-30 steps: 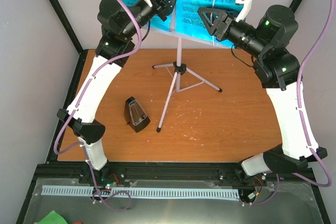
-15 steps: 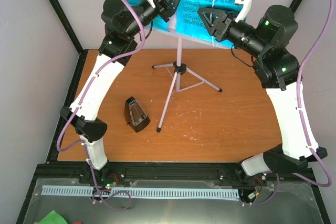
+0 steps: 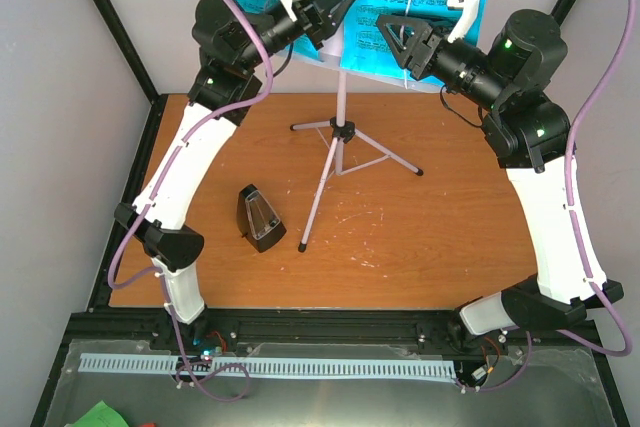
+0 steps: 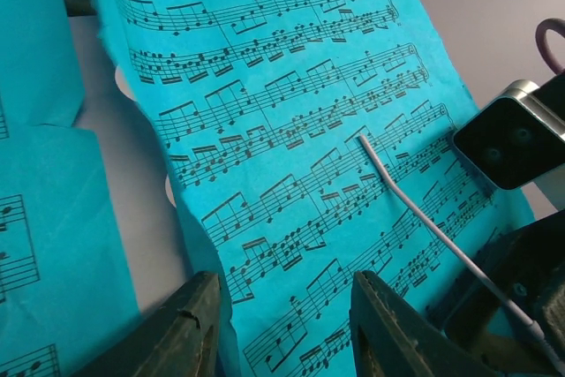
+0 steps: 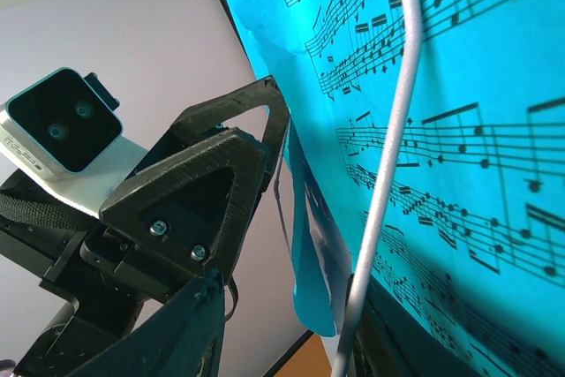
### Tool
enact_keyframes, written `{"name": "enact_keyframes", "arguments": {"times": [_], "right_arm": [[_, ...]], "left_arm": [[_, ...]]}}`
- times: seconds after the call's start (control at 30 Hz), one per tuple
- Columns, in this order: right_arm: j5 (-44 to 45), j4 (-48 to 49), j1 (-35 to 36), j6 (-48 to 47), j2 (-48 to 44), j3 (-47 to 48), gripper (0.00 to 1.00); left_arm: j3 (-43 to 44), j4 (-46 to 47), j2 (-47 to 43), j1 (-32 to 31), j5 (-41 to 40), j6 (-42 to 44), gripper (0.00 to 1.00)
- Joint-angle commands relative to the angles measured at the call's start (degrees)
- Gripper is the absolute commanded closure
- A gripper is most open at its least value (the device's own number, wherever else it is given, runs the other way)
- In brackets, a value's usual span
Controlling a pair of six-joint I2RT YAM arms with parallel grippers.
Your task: Pack up the instrument practice props
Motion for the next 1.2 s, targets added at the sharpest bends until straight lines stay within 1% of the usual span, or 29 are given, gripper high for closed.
{"name": "enact_keyframes", "arguments": {"times": [0.0, 0.17, 0.27, 0.4, 0.5, 0.6, 0.77, 0.93, 1.17], "right_arm": [[-0.74, 1.20, 0.76, -0.69, -1.23, -0.30, 0.63], [-0.39, 1.79, 0.75, -1.13, -1.71, -0.99, 0.63], [0.01, 2.68, 0.72, -1.26, -2.28, -1.65, 0.63], [0.24, 2.69, 0.76, -1.64, -2.34, -1.75, 0.64], [0.28, 2.77, 0.76, -1.67, -2.45, -2.03, 0.64], [0.38, 2.88, 0.74, -1.75, -2.47, -2.14, 0.64], [0.32, 2.95, 0.76, -1.76, -2.56, -2.52, 0.64], [0.67, 3.25, 0.76, -1.88, -2.76, -3.05, 0.63], [0.23, 3.64, 0.76, -2.09, -2.61, -2.89, 0.63]], "left_arm": [[-0.54, 1.81, -1.03, 0.32, 1.77, -1.18, 0.58], [-5.49, 2.11, -5.59, 0.35, -0.51, -1.52, 0.53], [-8.95, 2.11, -8.44, 0.32, -1.67, -1.96, 0.52], [-10.91, 0.94, -10.52, 0.33, -2.47, -3.37, 0.52], [-9.81, -1.53, -10.20, 0.32, -3.37, -5.07, 0.52], [-8.60, -4.48, -9.55, 0.32, -4.30, -8.63, 0.52], [-8.46, -5.82, -8.40, 0.32, -3.80, -13.07, 0.52], [-5.85, -7.86, -5.99, 0.32, -3.50, -14.47, 0.52], [-5.60, -8.16, -5.04, 0.32, -5.15, -15.24, 0.52]]}}
